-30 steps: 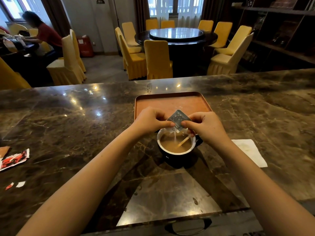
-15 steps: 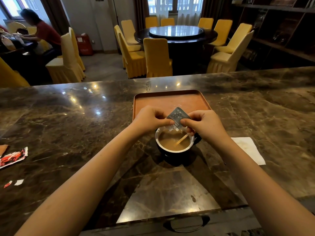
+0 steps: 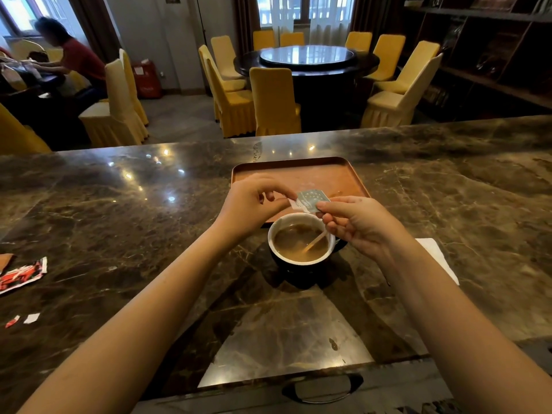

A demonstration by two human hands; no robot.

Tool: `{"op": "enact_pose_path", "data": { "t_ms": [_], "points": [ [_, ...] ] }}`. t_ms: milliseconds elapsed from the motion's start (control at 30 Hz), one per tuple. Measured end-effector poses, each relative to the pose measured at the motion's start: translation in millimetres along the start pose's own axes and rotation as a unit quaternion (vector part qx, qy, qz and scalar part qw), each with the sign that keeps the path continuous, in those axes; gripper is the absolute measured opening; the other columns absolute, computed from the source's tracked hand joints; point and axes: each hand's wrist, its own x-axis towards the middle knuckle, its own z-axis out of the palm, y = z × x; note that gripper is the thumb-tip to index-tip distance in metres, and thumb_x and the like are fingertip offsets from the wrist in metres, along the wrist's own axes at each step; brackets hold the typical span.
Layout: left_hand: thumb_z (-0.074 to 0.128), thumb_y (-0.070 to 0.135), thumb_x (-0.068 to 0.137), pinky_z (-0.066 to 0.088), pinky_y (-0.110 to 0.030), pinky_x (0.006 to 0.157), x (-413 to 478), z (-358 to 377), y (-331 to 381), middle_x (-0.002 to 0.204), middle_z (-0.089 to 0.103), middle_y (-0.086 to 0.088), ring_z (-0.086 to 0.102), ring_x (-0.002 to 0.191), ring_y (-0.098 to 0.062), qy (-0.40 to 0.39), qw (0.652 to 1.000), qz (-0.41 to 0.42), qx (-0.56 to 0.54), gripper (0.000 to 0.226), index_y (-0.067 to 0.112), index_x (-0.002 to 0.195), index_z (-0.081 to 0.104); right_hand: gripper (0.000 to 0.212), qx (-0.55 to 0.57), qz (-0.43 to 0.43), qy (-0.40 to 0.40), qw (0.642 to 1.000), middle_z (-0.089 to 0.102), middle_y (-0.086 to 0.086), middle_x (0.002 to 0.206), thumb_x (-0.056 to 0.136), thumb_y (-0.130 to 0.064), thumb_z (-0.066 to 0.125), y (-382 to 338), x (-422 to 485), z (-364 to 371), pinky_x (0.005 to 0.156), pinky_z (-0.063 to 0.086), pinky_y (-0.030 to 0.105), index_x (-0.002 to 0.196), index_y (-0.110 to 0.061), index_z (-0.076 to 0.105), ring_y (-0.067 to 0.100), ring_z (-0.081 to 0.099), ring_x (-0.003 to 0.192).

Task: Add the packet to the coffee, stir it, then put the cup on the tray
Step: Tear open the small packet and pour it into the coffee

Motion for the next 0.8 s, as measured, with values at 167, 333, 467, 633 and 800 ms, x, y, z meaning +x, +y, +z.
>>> {"op": "enact_pose_path", "data": {
  "t_ms": [167, 333, 467, 633, 800],
  "points": [
    [0.067, 0.017, 0.079, 0.047, -0.025, 0.066, 3, -13, 6, 0.088, 0.063, 0.007, 0.058, 0.079, -0.020, 0.029, 1.000, -0.001, 0.001, 0.016, 0.028, 0.090, 0.066, 0.032, -0.232, -0.125, 0.083, 0.961, 0.065, 0.009, 0.076, 0.084, -0.029, 0.062, 2, -2, -9, 0.043, 0.046, 0.017, 0.105, -0.007, 0.052, 0.010, 0.056, 0.050],
    [0.066, 0.022, 0.081, 0.047, -0.024, 0.068, -6, -39, -2, 0.081, 0.064, 0.009, 0.057, 0.074, -0.012, 0.048, 0.996, -0.073, 0.023, 0.013, 0.025, 0.093, 0.067, 0.027, -0.368, -0.174, 0.168, 0.898, 0.064, 0.009, 0.096, 0.083, -0.038, 0.059, 7, 10, -33, 0.066, 0.051, 0.034, 0.099, -0.016, 0.055, 0.021, 0.060, 0.080],
    [0.063, 0.020, 0.083, 0.042, -0.015, 0.064, -20, -55, -18, 0.083, 0.063, 0.014, 0.057, 0.075, -0.003, 0.009, 0.988, -0.153, 0.023, 0.015, 0.023, 0.097, 0.065, 0.022, -0.317, -0.108, 0.079, 0.939, 0.063, 0.002, 0.079, 0.085, -0.030, 0.060, 14, 9, -32, 0.052, 0.043, 0.022, 0.097, -0.012, 0.063, 0.012, 0.053, 0.063],
    [0.061, 0.021, 0.085, 0.043, -0.016, 0.066, -40, -61, -40, 0.086, 0.065, 0.015, 0.059, 0.081, 0.002, -0.026, 0.965, -0.259, -0.027, 0.012, 0.024, 0.095, 0.066, 0.012, -0.261, -0.135, 0.051, 0.955, 0.063, 0.003, 0.070, 0.085, -0.022, 0.060, 17, 9, -27, 0.047, 0.042, 0.017, 0.087, -0.011, 0.067, 0.010, 0.052, 0.056],
    [0.062, 0.020, 0.084, 0.045, -0.024, 0.079, -47, -49, -66, 0.087, 0.065, 0.010, 0.059, 0.083, -0.004, -0.076, 0.934, -0.347, -0.043, 0.007, 0.027, 0.086, 0.066, 0.020, -0.294, -0.202, -0.011, 0.934, 0.063, 0.002, 0.064, 0.090, -0.022, 0.052, 20, -3, -16, 0.045, 0.044, 0.011, 0.084, -0.012, 0.069, 0.003, 0.052, 0.046]
  ]
}}
